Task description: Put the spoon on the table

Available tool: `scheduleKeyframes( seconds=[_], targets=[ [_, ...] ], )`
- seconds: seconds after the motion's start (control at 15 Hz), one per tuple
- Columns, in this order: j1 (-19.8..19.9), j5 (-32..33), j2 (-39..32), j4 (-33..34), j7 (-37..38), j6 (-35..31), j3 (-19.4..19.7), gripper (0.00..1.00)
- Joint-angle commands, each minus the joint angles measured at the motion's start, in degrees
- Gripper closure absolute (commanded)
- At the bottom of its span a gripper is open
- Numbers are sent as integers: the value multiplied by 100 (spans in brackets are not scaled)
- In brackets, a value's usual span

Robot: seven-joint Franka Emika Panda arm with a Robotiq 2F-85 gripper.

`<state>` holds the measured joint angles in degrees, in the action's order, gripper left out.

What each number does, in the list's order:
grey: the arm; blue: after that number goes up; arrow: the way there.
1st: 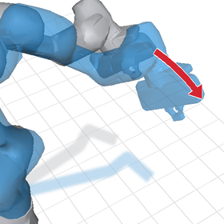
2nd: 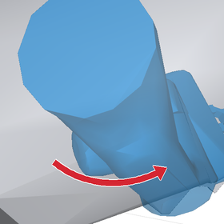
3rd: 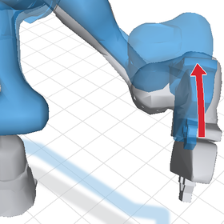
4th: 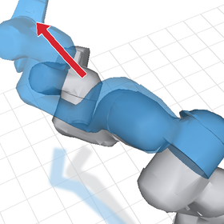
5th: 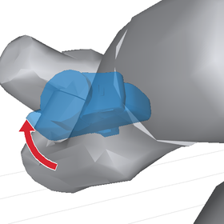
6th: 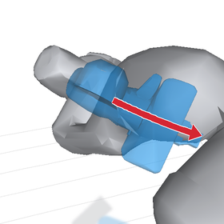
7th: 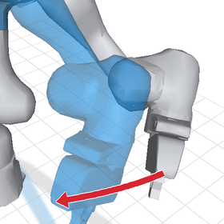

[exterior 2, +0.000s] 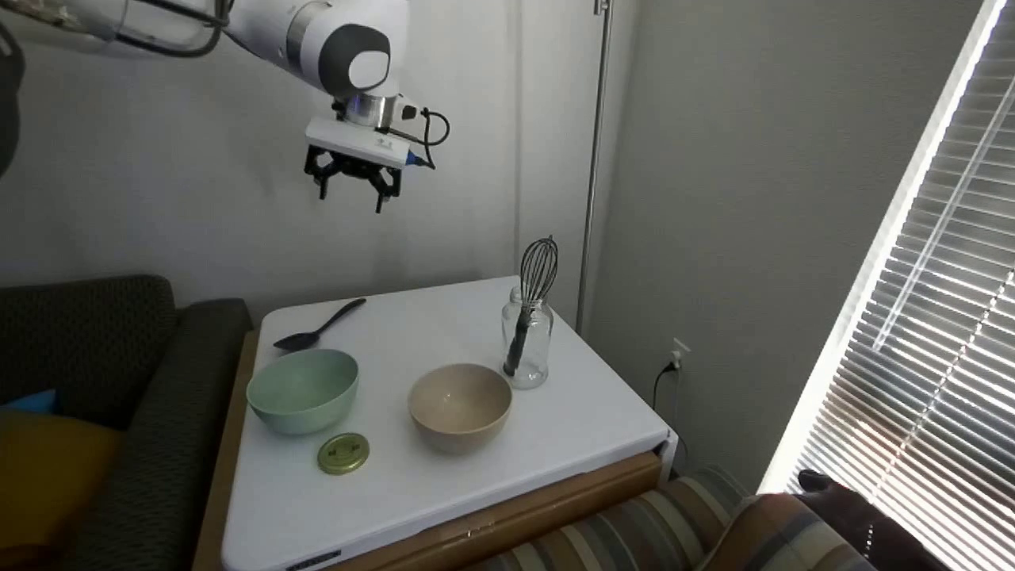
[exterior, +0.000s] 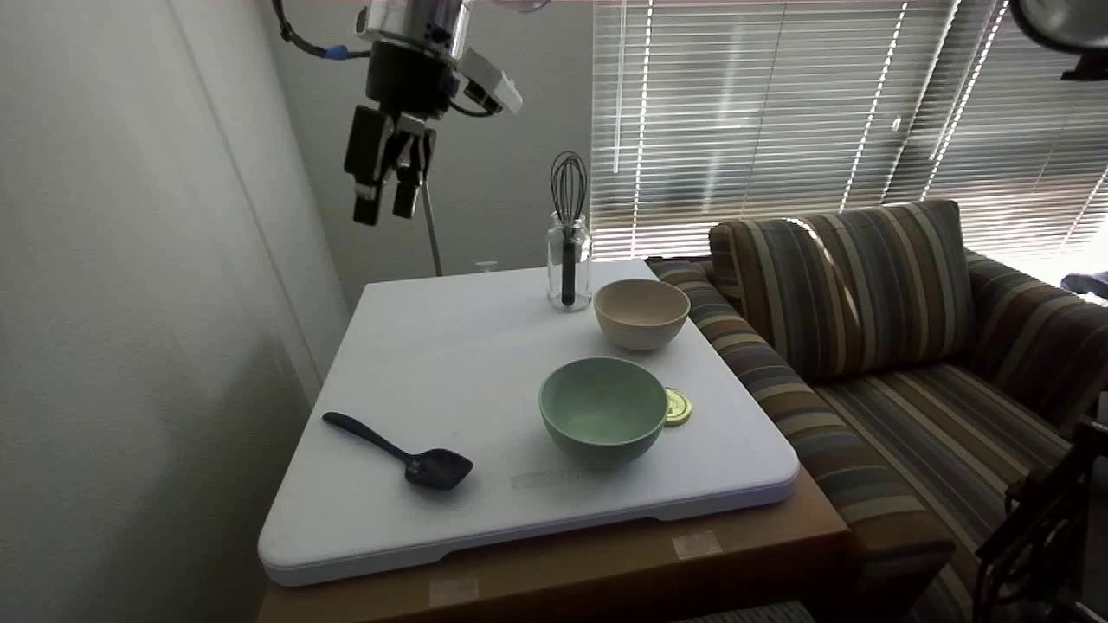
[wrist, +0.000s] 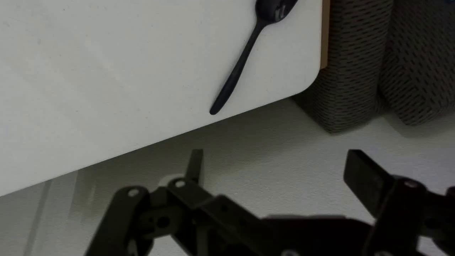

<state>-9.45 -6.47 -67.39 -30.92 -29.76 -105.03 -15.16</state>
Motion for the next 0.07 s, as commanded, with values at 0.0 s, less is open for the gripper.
scheduleKeyframes(
  seconds=[0.0],
  targets=[
    [-9, 12, 30, -5, 7, 29, 16, 0]
  ],
)
